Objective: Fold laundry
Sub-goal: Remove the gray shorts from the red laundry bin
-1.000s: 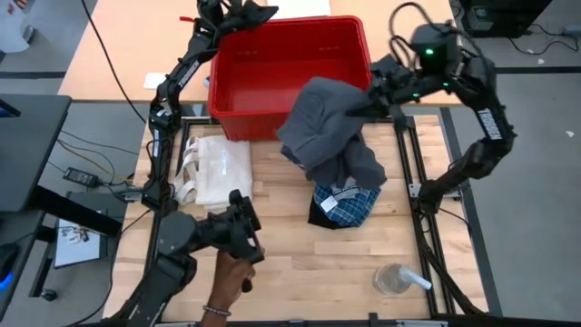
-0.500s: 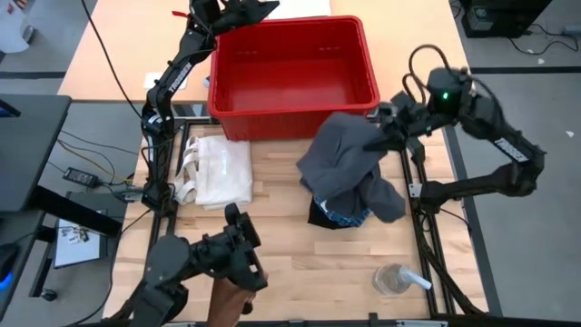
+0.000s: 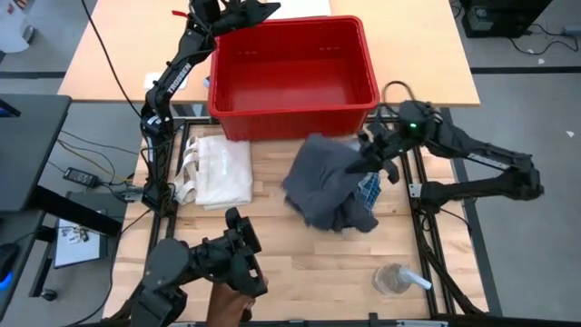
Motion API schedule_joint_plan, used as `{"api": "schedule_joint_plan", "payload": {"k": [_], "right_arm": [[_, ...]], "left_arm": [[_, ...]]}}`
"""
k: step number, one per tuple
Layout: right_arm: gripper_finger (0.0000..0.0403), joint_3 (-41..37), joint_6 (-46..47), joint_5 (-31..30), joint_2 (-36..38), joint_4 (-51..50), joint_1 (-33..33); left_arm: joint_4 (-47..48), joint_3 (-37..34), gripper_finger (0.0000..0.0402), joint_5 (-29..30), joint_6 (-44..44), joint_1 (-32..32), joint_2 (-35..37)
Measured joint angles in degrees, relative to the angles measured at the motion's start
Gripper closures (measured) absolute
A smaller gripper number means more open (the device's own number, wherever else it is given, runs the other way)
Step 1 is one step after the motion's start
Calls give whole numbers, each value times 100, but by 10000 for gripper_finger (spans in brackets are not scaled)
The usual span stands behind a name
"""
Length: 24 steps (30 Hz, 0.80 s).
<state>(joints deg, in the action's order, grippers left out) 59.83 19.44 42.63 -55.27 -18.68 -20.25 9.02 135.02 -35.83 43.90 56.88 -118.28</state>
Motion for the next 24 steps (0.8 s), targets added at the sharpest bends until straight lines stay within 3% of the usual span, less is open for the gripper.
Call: {"api": "schedule_joint_plan", "payload": {"k": [12, 18, 24], "right_arm": [[356, -3025, 1438, -111, 2197, 634, -1396], [334, -3386, 1517, -760, 3228, -388, -1800], [330, -3386, 1337, -1767, 3581, -1799, -2094]], "left_arm": [[639, -2, 155, -122, -462, 0, -5], [863, -2, 155, -670, -704, -111, -7], [970, -2, 155, -963, -1350, -522, -7]]}}
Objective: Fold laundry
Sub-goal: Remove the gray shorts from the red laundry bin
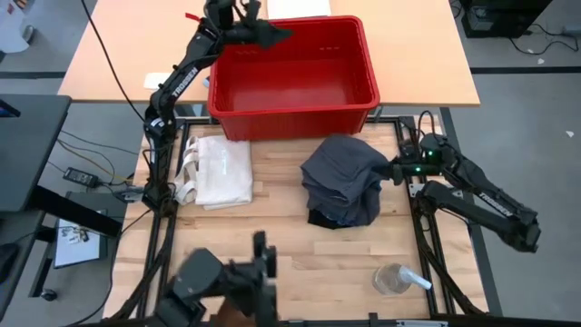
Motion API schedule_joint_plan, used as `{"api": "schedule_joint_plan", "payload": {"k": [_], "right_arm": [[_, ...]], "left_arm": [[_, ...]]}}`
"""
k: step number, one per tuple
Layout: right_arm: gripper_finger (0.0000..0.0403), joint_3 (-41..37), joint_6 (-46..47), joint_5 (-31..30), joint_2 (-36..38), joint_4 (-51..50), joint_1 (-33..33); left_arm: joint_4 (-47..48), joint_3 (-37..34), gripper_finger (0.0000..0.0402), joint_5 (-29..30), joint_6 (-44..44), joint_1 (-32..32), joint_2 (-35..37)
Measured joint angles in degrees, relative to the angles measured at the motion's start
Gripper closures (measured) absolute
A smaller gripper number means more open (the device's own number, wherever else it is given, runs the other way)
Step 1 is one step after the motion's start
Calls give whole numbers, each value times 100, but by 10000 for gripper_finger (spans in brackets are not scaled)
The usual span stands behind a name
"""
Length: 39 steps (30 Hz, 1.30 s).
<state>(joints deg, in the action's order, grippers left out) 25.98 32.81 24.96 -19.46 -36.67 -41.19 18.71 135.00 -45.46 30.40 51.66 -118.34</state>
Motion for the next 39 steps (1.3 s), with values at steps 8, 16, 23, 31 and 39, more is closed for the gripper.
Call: {"api": "schedule_joint_plan", "payload": {"k": [8, 16, 23, 31, 39], "right_arm": [[237, -2, -164, -406, -30, -876, -107], [107, 804, -225, -289, -246, -2152, -105], [84, 2069, -416, -1483, -549, -3397, -105], [97, 2886, -396, -2395, -972, -3381, -107], [113, 3697, -404, -2898, -976, -2732, -107]], "left_arm": [[314, 0, 155, -194, -1362, -1002, 0], [1928, 0, 155, 584, -2975, -2244, -27], [2099, 0, 155, 1055, -3234, -3078, -421], [1819, -2, 155, 1861, -3368, -3817, -1279], [598, -2, 155, 1995, -3522, -4227, -1794]]}}
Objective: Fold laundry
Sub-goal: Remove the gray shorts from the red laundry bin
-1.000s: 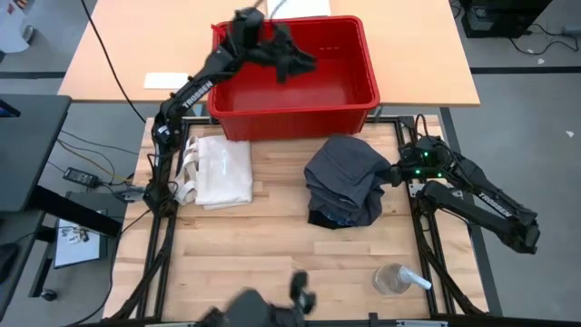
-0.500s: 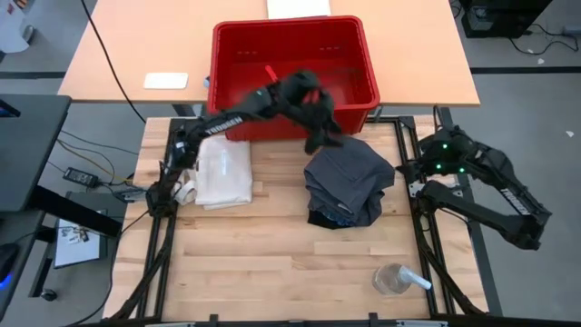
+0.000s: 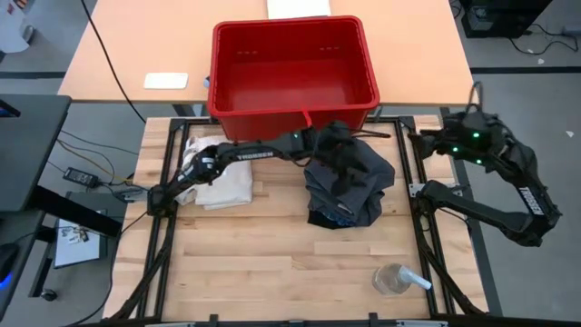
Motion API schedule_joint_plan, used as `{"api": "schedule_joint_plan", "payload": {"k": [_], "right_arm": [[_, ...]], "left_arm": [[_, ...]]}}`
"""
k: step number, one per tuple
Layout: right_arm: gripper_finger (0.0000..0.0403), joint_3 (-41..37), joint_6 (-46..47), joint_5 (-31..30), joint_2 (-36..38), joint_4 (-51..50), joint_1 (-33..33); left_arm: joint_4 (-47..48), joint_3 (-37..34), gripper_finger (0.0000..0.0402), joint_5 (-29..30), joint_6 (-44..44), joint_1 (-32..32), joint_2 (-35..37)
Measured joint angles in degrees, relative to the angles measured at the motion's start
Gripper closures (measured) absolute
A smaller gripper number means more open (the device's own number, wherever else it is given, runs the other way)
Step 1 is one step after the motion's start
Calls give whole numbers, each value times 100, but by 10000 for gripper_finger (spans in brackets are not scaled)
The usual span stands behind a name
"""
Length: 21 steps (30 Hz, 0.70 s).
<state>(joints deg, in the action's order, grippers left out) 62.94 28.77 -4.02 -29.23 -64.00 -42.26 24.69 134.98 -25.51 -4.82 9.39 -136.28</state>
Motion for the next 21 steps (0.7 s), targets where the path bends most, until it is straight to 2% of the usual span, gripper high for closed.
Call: {"api": "schedule_joint_plan", "payload": {"k": [9, 14, 21], "right_arm": [[115, 439, 16, 116, 4, 3, 2], [115, 439, 73, 343, 2, -25, 2], [115, 439, 234, 475, 2, -5, 2]], "left_arm": [[-797, 1, 157, 421, -312, -165, -954], [-891, 34, 179, 564, -431, -300, -1489], [-484, -18, 216, 487, -177, -291, -1146]]}}
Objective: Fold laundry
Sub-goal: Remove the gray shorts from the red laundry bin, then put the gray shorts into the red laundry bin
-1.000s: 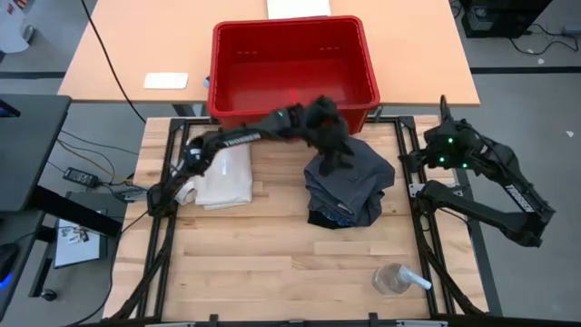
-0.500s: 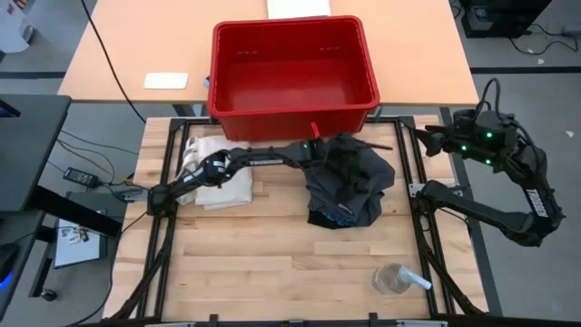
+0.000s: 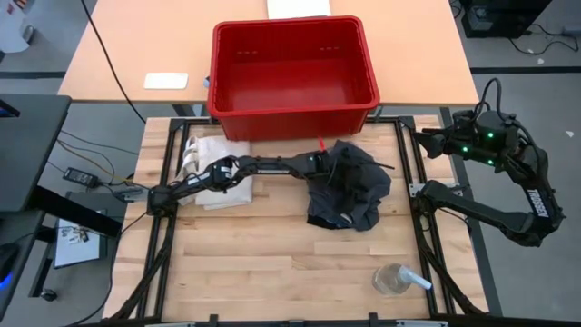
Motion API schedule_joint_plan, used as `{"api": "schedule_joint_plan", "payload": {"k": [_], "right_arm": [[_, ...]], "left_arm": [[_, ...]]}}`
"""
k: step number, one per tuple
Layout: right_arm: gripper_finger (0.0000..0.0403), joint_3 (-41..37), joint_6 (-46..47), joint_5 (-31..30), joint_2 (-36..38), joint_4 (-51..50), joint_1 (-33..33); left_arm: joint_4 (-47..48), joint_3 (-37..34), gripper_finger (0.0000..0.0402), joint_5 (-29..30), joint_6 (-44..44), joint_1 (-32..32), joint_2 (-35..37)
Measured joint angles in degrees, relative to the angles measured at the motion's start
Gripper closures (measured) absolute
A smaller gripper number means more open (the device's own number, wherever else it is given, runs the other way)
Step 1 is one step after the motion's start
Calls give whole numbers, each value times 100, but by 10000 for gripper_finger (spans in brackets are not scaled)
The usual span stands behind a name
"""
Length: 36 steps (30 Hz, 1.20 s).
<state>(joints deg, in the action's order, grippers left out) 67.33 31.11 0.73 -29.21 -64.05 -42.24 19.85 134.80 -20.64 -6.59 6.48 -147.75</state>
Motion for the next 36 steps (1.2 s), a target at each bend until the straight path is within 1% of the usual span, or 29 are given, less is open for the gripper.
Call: {"api": "schedule_joint_plan", "payload": {"k": [3, 9, 12, 15, 16, 20, 24, 26, 30, 32, 36], "right_arm": [[115, 0, 2, -8, 0, 106, 0], [115, 0, -75, -16, 0, 769, 0], [115, 0, -139, -229, 0, 1023, 0], [115, 0, -170, -434, -2, 1228, 0], [115, 0, -174, -436, -2, 1279, 0], [115, 0, -23, -331, -2, 1201, 0], [115, 0, 85, -260, 2, 1060, 0], [115, 0, 109, -262, 10, 1102, 0], [115, -2, 173, -259, 11, 1421, 0], [115, -48, 182, -246, 12, 1739, 0], [115, -360, 387, -63, 13, 2419, 7]], "left_arm": [[89, -4, 220, 15, 51, 4, 349], [356, 9, 221, -22, 407, -26, 982], [399, 9, 221, -22, 766, -51, 1216], [614, 23, 221, -36, 1296, -56, 1348], [825, 17, 221, -50, 1444, -54, 1369], [1090, 7, 221, -53, 1652, -46, 1401], [1108, 7, 221, -66, 1516, -47, 1544], [1136, 7, 221, -66, 1315, -59, 1671], [1394, 16, 222, -42, 709, -61, 2063], [1623, 17, 225, -23, 350, -61, 2258], [2204, 17, 237, -20, -220, -61, 2535]]}}
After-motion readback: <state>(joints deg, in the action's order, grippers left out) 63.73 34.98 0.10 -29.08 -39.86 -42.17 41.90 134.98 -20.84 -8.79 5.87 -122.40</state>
